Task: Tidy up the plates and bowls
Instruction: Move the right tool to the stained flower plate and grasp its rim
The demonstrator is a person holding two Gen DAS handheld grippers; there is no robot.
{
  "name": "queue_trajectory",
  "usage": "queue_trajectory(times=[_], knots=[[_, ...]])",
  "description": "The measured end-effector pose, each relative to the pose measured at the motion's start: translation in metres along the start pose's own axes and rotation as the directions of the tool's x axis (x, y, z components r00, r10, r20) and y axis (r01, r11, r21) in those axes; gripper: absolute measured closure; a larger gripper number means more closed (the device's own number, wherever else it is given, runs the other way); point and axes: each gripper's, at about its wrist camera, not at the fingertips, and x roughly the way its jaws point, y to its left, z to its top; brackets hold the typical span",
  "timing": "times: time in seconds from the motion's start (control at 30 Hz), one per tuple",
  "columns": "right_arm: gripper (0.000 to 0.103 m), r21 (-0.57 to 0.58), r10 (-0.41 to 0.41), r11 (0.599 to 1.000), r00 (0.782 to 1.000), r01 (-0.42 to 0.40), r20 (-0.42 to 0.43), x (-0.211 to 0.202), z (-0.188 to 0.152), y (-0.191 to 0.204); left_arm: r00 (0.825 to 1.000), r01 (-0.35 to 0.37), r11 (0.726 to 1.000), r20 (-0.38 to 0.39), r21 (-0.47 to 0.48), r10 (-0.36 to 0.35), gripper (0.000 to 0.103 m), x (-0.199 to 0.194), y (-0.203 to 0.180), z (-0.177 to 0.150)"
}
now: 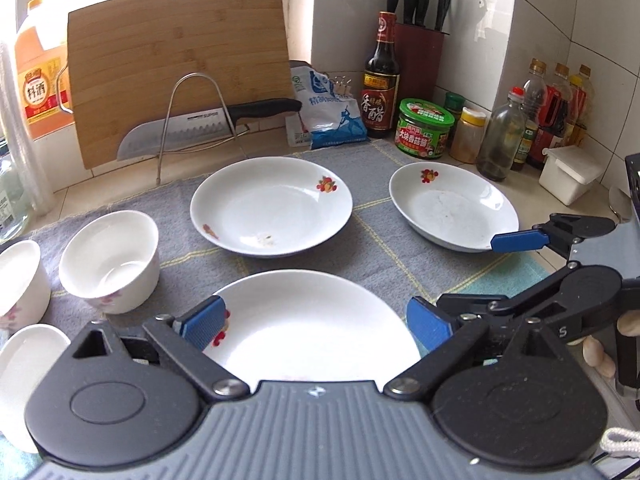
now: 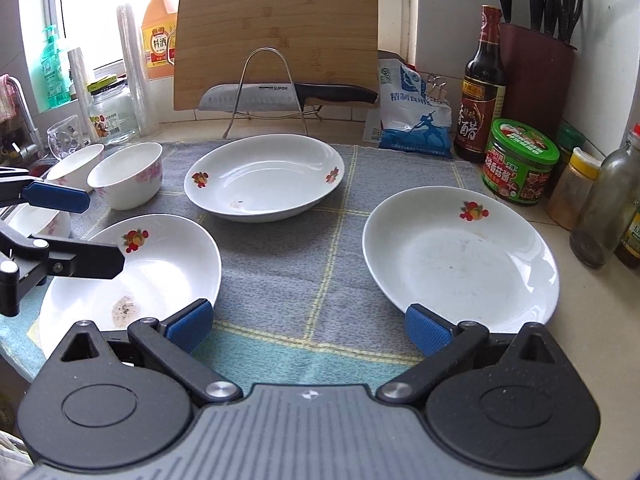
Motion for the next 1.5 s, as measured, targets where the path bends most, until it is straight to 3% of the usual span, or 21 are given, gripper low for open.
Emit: queue_trajectory(times=[0.37, 0.57, 0.8, 1.1, 1.3, 1.5], knots=[[0.0, -0.029, 0.036, 0.999, 0.998, -0.037, -0.055, 0.025, 0.009, 0.048, 0.998, -0.017, 1.0, -0.062, 0.013, 0.018, 0.006, -0.03, 0.047, -0.041], [0.0, 0.012, 0.074, 0.997, 0.993, -0.074, -0.095, 0.038, 0.011, 0.062, 0.991, 0.024, 0.997, -0.133, 0.072, -0.014, 0.006, -0.036, 0.063, -0.067], [0.0, 0.03, 0.085, 0.996, 0.979, -0.08, -0.188, 0.054, 0.006, 0.072, 0.981, 0.09, 0.992, -0.18, 0.085, -0.074, 0.006, -0.015, 0.062, -0.089], [0.0, 0.024, 0.064, 0.998, 0.969, -0.06, -0.239, 0.063, 0.006, 0.08, 0.982, 0.121, 0.978, -0.162, 0.171, -0.094, 0.006, 0.003, 0.054, -0.09], [0.0, -0.004, 0.041, 0.999, 0.96, -0.044, -0.277, 0.068, 0.012, 0.084, 0.985, 0.125, 0.975, -0.144, 0.185, -0.099, 0.0, 0.01, 0.053, -0.087], [0.0, -0.03, 0.07, 0.996, 0.953, -0.083, -0.295, 0.071, 0.015, 0.085, 0.985, 0.138, 0.971, -0.132, 0.197, -0.114, 0.0, 0.012, 0.054, -0.087]])
